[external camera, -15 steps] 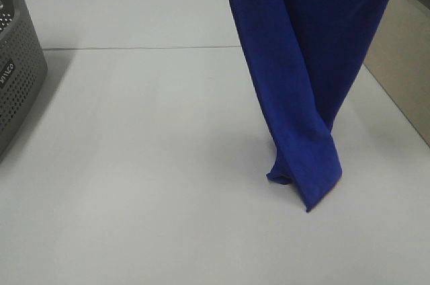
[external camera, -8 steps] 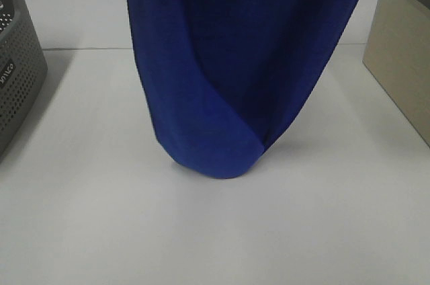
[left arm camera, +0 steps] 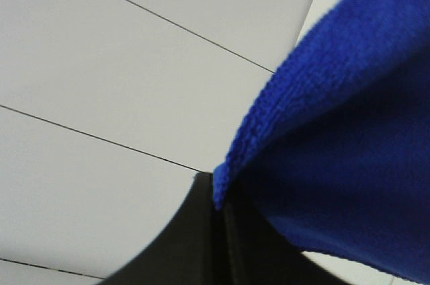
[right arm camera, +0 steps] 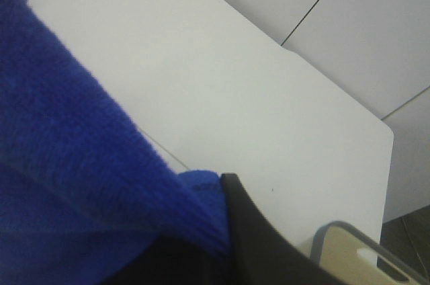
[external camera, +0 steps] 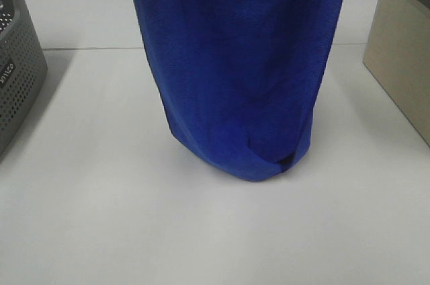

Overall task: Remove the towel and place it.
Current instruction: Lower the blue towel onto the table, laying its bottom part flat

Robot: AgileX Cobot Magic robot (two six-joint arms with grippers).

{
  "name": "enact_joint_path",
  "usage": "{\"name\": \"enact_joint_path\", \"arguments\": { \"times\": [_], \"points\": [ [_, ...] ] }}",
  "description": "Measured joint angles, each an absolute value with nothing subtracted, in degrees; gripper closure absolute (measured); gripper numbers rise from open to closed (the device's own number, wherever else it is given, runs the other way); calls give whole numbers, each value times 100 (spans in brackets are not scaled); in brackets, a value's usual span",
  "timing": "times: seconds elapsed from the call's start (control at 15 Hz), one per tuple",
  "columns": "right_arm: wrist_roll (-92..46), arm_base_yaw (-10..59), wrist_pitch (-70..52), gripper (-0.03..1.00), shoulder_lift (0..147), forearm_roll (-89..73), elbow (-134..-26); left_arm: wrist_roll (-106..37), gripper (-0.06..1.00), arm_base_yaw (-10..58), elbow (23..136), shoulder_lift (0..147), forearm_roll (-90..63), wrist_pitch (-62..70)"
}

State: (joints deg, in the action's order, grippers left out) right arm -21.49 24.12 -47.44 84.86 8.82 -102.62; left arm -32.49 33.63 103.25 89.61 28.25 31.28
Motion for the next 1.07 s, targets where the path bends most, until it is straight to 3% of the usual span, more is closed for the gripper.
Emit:
{"name": "enact_joint_path", "arguments": {
  "times": [0.33, 0.53, 0.8, 1.07],
  "points": [
    [-2149, 2412, -1381, 95, 9683, 980, -10279, -2928, 94, 2412, 10325, 9820, 2830, 728],
    [-2149, 2412, 195, 95, 10680, 985, -10915, -2876, 94, 1896, 10903, 10542, 2836, -487],
    [-1902, 2257, 498, 95, 11620, 985, -12278, -3071, 94, 1753, 12903, 11683, 2905, -395],
    [-1455, 2091, 138, 95, 11791, 985, -12376, -3168, 94, 1759, 13247, 11986, 2939, 74]
  ]
}}
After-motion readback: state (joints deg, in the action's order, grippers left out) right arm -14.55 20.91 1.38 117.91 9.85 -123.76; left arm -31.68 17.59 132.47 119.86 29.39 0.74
